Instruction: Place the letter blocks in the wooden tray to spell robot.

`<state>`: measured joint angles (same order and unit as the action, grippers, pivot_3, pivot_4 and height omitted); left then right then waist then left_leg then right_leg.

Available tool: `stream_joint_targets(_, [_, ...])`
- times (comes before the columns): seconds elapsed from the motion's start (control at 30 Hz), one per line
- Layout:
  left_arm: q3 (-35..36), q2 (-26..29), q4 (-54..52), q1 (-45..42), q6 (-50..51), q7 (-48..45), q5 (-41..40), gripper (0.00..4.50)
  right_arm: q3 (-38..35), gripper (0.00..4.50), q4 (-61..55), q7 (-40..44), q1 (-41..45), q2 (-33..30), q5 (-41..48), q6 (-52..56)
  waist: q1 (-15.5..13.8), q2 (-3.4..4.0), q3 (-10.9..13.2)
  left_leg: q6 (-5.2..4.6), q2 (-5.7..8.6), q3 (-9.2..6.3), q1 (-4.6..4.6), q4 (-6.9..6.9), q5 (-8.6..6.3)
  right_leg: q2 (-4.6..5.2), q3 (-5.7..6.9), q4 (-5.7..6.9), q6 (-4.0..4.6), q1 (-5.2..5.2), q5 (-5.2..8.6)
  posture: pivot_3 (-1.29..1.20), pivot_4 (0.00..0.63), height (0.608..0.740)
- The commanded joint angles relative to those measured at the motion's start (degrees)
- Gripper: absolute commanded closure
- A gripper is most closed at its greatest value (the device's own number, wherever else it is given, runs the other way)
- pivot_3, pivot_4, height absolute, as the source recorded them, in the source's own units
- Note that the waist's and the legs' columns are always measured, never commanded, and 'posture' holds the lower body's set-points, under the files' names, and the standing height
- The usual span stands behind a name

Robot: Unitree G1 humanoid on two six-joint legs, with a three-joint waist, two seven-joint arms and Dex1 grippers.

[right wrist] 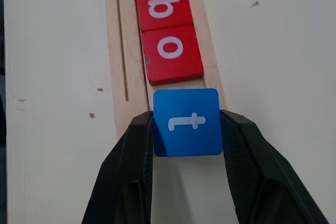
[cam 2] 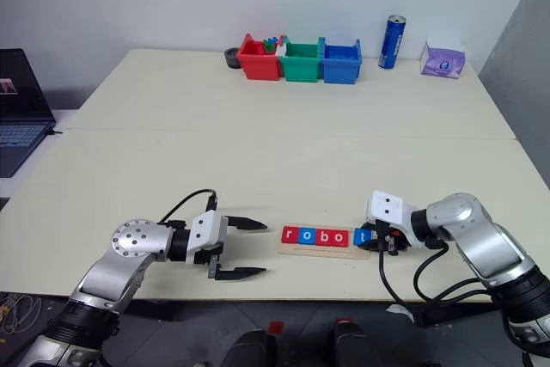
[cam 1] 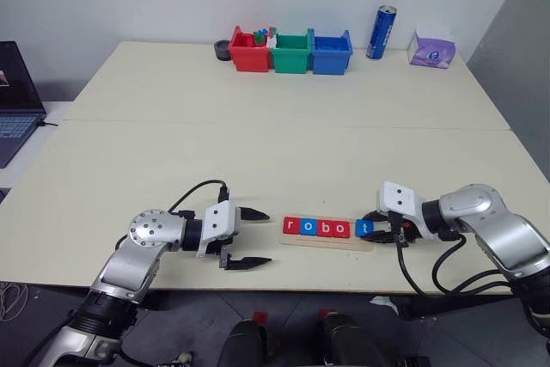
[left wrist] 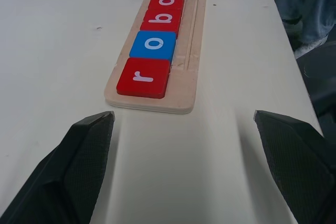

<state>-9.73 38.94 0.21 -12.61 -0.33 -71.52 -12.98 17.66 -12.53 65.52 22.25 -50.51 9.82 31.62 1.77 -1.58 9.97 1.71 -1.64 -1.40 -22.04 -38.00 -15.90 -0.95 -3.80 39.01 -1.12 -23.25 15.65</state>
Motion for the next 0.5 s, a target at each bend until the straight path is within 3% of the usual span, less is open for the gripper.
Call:
stream_joint_targets(0.03, [0.91, 0.22, -2.25, -0.02, 0.14, 0.64, -0.85, 0.0, 0.28, 3.04, -0.77, 1.15, 1.82, 0.29, -0.49, -0.7, 0.0, 0.0, 0.0, 0.0, 0.0, 0.0, 0.0, 0.0, 0.0, 0.0, 0.0, 0.01, 0.01, 0.0, 0.0, 0.0, 0.15, 0.74])
stream_joint_targets(0.5, [0.89, -0.43, -3.42, -0.31, 1.76, 1.62, -1.94, 0.0, 1.31, 3.04, -1.0, 1.63, 2.34, 1.22, -0.94, -0.01, 0.01, 0.0, 0.0, 0.0, 0.01, 0.0, 0.0, 0.0, 0.0, -0.01, 0.03, 0.01, 0.1, 0.0, -0.06, 0.0, 0.15, 0.74])
